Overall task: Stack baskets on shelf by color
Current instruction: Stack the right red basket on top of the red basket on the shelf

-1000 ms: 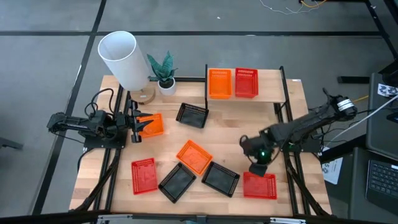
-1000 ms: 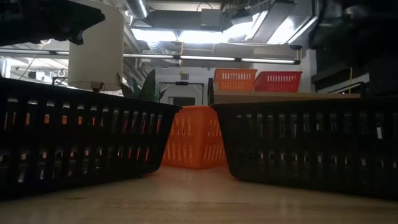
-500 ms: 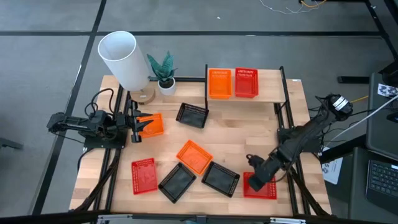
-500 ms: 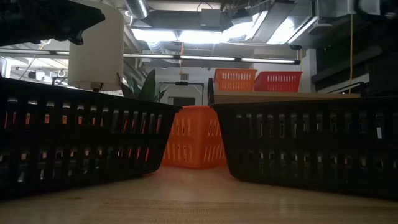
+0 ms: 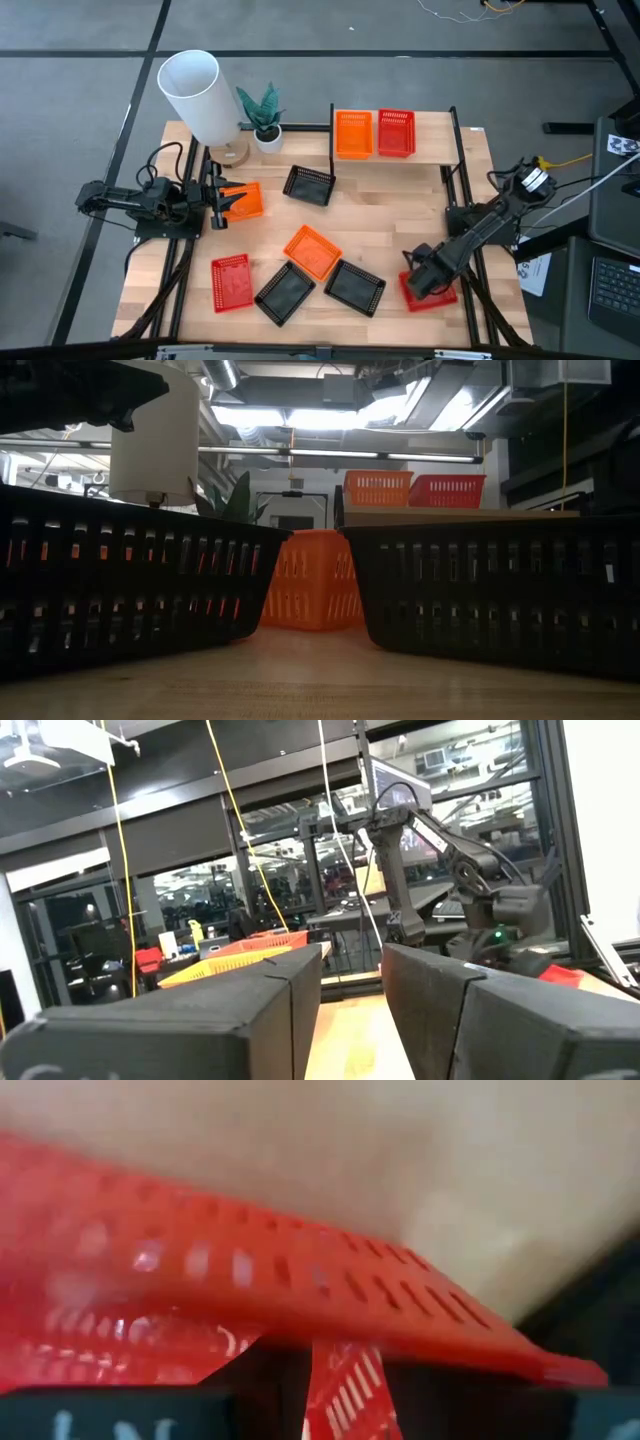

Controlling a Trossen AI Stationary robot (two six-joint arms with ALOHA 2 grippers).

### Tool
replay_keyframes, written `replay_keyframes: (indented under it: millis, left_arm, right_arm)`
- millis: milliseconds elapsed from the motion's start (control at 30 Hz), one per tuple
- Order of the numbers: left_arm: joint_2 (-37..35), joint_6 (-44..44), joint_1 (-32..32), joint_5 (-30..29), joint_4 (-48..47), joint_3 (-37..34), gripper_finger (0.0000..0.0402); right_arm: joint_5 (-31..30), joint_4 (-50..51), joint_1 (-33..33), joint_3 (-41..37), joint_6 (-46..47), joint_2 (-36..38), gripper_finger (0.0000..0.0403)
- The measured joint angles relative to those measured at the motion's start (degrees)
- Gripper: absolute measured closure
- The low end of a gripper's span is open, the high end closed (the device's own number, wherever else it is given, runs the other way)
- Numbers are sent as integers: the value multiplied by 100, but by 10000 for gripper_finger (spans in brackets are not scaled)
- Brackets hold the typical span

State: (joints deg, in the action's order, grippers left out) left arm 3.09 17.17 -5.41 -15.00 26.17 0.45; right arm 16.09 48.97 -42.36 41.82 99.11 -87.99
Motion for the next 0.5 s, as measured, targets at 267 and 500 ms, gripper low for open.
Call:
replay_keyframes:
  millis: [267,500]
  left_arm:
    - [-2,0,2,0,2,2,297]
    - [0,0,0,0,2,0,296]
  right_arm:
    - [-2047,830,522,-2,-628,-4,285]
    - [-4201,142,1308,-2,-1996,-4,285]
